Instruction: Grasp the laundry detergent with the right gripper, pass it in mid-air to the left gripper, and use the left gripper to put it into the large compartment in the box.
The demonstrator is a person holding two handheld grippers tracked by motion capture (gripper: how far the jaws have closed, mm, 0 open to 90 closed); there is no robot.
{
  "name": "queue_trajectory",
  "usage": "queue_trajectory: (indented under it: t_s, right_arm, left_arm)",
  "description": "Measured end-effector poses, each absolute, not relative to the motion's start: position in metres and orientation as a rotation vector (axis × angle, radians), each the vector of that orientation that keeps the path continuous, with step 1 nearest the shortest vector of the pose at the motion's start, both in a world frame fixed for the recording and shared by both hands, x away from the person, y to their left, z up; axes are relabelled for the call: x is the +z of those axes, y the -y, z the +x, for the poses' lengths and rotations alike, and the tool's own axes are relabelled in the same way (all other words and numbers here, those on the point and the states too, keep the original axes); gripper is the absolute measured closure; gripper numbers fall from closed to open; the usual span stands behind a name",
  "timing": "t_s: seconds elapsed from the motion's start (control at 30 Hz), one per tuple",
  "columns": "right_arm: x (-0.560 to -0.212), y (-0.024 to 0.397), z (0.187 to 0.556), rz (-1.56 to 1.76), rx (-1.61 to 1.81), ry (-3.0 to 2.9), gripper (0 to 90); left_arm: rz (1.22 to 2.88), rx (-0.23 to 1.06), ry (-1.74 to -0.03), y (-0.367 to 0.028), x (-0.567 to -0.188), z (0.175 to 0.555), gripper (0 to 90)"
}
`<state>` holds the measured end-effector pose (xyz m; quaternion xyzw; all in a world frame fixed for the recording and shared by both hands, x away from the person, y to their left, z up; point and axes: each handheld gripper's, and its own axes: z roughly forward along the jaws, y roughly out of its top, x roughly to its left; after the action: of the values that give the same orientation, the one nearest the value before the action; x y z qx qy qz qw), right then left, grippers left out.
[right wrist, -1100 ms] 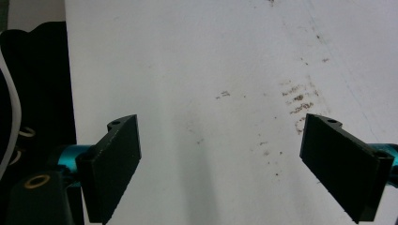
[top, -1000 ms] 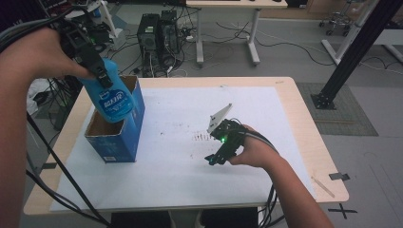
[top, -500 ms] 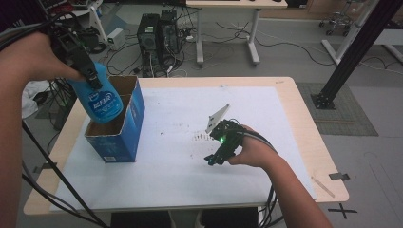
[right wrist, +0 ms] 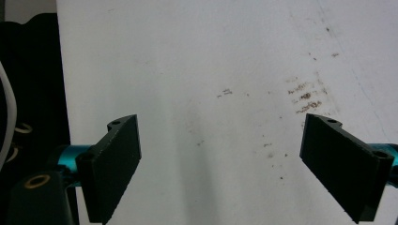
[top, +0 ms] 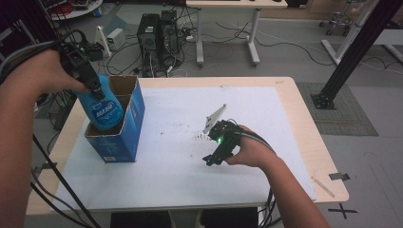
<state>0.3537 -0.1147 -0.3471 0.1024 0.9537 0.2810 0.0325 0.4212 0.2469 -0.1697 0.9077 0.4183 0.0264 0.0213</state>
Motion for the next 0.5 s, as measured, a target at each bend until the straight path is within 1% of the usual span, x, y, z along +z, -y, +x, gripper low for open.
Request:
queue_trajectory:
  t_s: [0.3,0.5]
  right_arm:
    - [-0.346,0.115,0.353,0.314,0.865,-2.933,11.9]
    - [-0.346,0.116,0.351,0.311,0.864,-2.93,11.9]
  left_arm:
    - [2.853,0.057,-1.235,-0.242,-0.203,0.426,38.4]
    - [2.929,0.073,-1.135,-0.238,-0.227,0.43,38.4]
